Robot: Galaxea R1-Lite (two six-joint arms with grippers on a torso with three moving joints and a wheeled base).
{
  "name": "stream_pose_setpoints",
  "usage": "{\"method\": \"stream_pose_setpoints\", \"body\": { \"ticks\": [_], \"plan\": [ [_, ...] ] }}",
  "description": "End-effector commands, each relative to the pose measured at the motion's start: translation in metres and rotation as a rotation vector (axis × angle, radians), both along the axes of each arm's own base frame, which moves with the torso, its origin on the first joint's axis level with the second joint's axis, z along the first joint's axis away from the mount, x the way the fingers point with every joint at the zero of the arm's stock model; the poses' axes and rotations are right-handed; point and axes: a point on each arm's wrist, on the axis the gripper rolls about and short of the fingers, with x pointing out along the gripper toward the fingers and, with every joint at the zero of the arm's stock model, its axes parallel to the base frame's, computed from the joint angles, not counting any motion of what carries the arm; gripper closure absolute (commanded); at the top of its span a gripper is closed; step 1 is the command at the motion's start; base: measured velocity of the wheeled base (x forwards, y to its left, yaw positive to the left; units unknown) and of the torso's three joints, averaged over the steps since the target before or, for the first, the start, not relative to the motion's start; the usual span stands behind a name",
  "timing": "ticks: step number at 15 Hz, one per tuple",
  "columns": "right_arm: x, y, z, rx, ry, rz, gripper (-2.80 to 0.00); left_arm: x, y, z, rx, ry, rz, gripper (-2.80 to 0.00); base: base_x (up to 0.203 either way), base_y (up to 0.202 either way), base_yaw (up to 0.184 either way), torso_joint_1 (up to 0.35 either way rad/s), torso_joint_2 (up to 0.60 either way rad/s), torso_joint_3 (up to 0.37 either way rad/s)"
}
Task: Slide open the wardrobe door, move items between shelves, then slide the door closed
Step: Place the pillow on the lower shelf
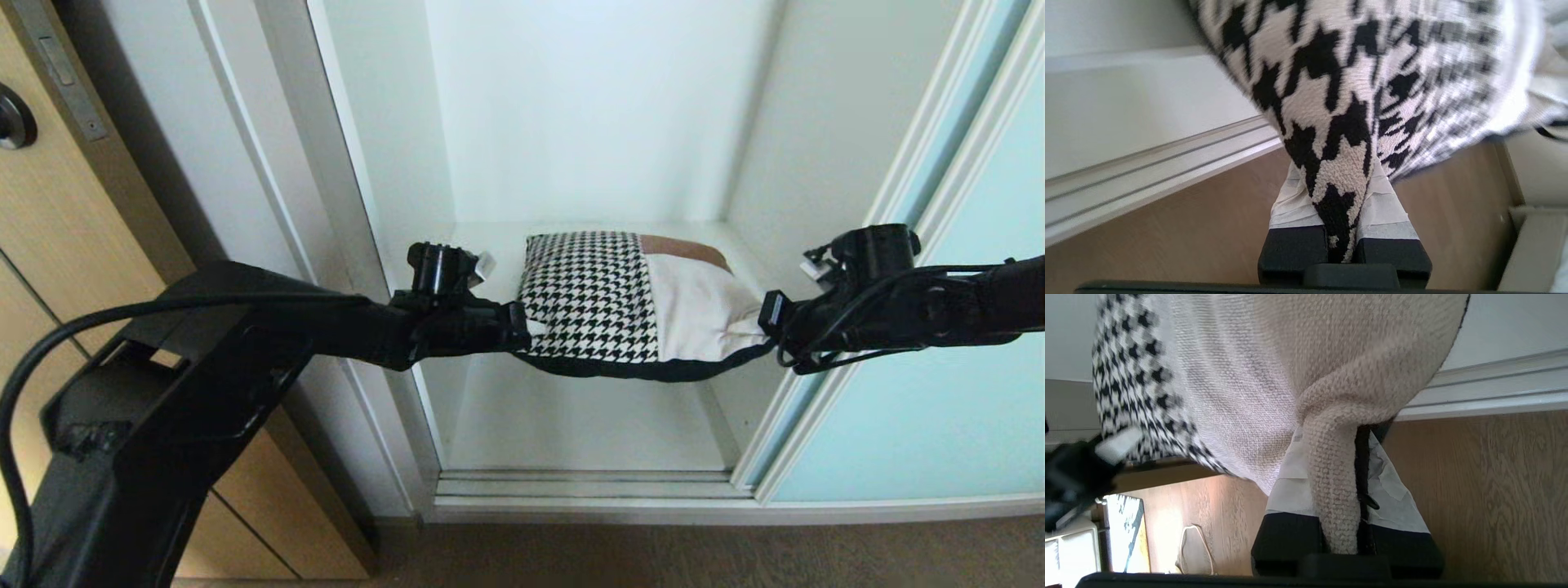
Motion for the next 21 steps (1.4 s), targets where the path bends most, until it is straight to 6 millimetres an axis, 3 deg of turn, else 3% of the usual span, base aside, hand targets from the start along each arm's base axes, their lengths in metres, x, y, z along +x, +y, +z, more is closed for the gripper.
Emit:
{"method": "stream_pose_setpoints", "body": {
  "ticks": [1, 4, 13, 18, 21],
  "plan": [
    [-0.016, 0.008, 0.016, 0.006, -0.034, 0.021, 0.00, -0.037, -0.012, 0.037, -0.040, -0.080, -0.051, 0.00, 0.000, 0.000, 0.000, 0.000, 0.00, 0.000],
    [-0.039, 0.018, 0.024, 0.011, -0.064, 0.050, 0.00, -0.074, -0.034, 0.050, -0.015, -0.103, -0.017, 0.00, 0.000, 0.000, 0.000, 0.000, 0.00, 0.000],
    [-0.120, 0.028, 0.073, 0.025, -0.210, 0.098, 0.00, -0.126, -0.015, 0.088, -0.036, -0.125, -0.025, 0.00, 0.000, 0.000, 0.000, 0.000, 0.00, 0.000],
    [-0.151, 0.039, 0.080, 0.016, -0.202, 0.127, 0.00, -0.157, -0.003, 0.098, -0.036, -0.119, -0.036, 0.00, 0.000, 0.000, 0.000, 0.000, 0.00, 0.000],
    [-0.169, 0.047, 0.078, 0.018, -0.195, 0.169, 0.00, -0.177, -0.009, 0.106, -0.041, -0.132, -0.066, 0.00, 0.000, 0.000, 0.000, 0.000, 0.00, 0.000]
  ]
}}
